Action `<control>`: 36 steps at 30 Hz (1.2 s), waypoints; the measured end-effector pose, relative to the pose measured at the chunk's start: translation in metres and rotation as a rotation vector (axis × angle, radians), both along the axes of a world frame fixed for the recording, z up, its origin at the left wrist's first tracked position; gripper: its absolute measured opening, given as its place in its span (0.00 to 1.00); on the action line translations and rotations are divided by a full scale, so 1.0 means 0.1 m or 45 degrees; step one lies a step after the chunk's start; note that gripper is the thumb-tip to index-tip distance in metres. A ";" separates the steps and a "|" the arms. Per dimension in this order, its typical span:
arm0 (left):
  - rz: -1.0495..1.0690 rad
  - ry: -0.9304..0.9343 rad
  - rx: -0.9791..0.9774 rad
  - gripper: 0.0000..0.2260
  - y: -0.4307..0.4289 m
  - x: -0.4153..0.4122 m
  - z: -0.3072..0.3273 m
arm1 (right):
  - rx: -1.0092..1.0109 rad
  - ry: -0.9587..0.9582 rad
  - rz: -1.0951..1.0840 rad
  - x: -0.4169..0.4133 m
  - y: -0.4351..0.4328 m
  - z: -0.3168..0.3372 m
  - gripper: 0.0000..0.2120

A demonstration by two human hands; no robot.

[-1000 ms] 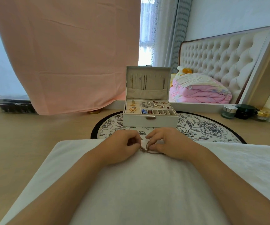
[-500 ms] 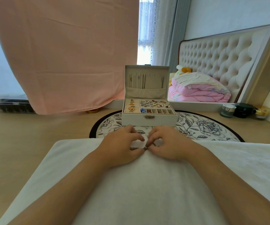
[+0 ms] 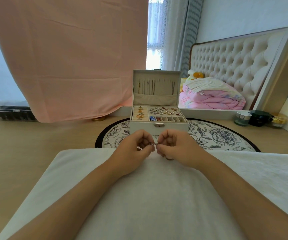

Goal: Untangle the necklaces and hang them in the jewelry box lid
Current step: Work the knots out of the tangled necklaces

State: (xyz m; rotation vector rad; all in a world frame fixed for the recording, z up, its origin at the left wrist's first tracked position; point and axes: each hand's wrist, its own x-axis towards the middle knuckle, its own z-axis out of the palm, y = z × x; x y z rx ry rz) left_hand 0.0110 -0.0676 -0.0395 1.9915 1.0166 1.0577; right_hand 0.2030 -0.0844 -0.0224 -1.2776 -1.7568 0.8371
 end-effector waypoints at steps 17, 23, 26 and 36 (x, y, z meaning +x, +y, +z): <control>-0.016 -0.020 0.094 0.10 -0.03 -0.04 0.03 | 0.035 0.053 0.018 0.02 -0.02 0.03 0.03; -0.022 0.025 0.089 0.11 -0.04 -0.04 0.05 | 0.100 -0.023 -0.064 0.05 -0.02 0.02 0.03; -0.030 0.037 0.073 0.07 -0.05 -0.04 0.07 | 0.141 -0.015 -0.038 0.03 -0.03 0.03 0.01; 0.031 0.024 -0.011 0.05 -0.03 -0.01 0.05 | 0.142 0.013 -0.109 -0.01 -0.02 0.01 0.03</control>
